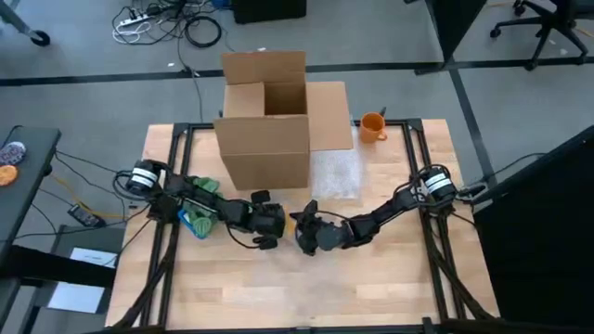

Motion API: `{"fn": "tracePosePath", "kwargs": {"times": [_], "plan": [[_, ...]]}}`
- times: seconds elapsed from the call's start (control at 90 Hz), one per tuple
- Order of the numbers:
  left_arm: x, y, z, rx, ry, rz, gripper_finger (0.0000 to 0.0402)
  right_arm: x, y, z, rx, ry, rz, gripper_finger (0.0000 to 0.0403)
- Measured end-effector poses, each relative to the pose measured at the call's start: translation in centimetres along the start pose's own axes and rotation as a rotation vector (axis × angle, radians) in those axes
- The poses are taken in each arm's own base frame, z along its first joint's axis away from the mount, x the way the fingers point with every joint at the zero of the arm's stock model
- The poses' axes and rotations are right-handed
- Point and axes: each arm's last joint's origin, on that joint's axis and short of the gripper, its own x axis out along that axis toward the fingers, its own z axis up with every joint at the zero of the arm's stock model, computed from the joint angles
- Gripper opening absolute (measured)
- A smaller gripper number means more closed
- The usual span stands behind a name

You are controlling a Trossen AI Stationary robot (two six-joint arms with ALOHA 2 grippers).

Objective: Wrap mug
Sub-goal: Wrap the yellow mug with the bubble wrap

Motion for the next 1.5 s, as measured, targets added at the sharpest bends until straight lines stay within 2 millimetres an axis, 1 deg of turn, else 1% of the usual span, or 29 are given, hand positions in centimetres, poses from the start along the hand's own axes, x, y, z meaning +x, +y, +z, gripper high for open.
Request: {"fn": "tracePosePath", "kwargs": {"times": [0.033,0.067,0.144,0.211,0.267,0.344,0.389,0.511,0.567,0.611,0.678,0.744,0.867,0.944,1.0,1.1,1.189,1.3,1.411,1.5], "plan": [[-0.2,0.0,0.1,0.018,0.013,0.002,0.0117,0.0,0.0,0.0,-0.012,0.007,-0.009,0.0024],[-0.4,-0.1,0.1,0.037,0.033,0.006,0.0117,0.0,-0.1,0.0,-0.022,0.014,-0.021,0.0017],[-1.4,-0.2,0.0,0.088,0.107,0.02,0.0117,0.0,-0.2,0.0,-0.028,0.037,-0.05,0.0016],[-2.5,-0.3,-0.7,0.12,0.201,0.04,0.0117,-0.1,-0.1,0.0,-0.024,0.058,-0.074,0.0015],[-3.5,-0.6,-1.0,0.108,0.232,0.054,0.0117,-0.3,-0.1,0.1,-0.005,0.073,-0.091,0.0012],[-5.2,-1.5,-1.1,0.028,0.169,0.055,0.0117,-0.5,-0.1,0.2,0.077,0.101,-0.134,0.0011],[-6.3,-2.3,-1.0,-0.024,0.106,0.048,0.0117,-0.7,0.0,0.1,0.127,0.128,-0.167,0.001],[-7.9,-6.0,-0.5,-0.108,-0.147,-0.009,0.0117,-1.0,0.0,0.1,0.268,0.167,-0.237,0.001],[-7.9,-7.6,-0.3,-0.165,-0.265,-0.06,0.0117,-1.2,0.0,0.1,0.337,0.185,-0.281,0.0011],[-7.7,-8.7,-0.6,-0.215,-0.335,-0.113,0.0117,-1.4,0.0,0.1,0.391,0.21,-0.333,0.0011],[-6.3,-9.7,-1.8,-0.281,-0.385,-0.167,0.0117,-1.8,0.0,0.2,0.441,0.238,-0.399,0.0011],[-4.5,-10.3,-3.3,-0.332,-0.405,-0.201,0.0117,-2.4,0.2,0.6,0.451,0.235,-0.414,0.0011],[-1.6,-10.4,-6.4,-0.452,-0.388,-0.275,0.0117,-3.6,0.7,1.3,0.454,0.212,-0.415,0.0011],[-0.8,-10.2,-7.8,-0.495,-0.36,-0.309,0.0117,-4.2,1.1,1.8,0.426,0.193,-0.394,0.0011],[-0.6,-10.0,-8.8,-0.496,-0.347,-0.303,0.0117,-4.5,1.5,2.1,0.346,0.167,-0.338,0.0011],[-1.1,-9.7,-9.7,-0.466,-0.34,-0.298,0.0117,-5.1,2.1,2.4,0.181,0.15,-0.274,0.0011],[-1.8,-9.4,-9.9,-0.427,-0.325,-0.297,0.0117,-5.6,2.4,2.6,0.033,0.152,-0.249,0.0012],[-2.8,-8.5,-10.3,-0.391,-0.268,-0.263,0.0117,-5.9,2.6,2.9,-0.137,0.144,-0.221,0.0012],[-3.8,-7.4,-11.0,-0.397,-0.202,-0.21,0.0117,-6.1,2.5,3.1,-0.18,0.153,-0.232,0.0012],[-4.3,-7.1,-11.5,-0.407,-0.177,-0.181,0.0117,-6.0,2.4,3.0,-0.199,0.165,-0.236,0.0012]]}}
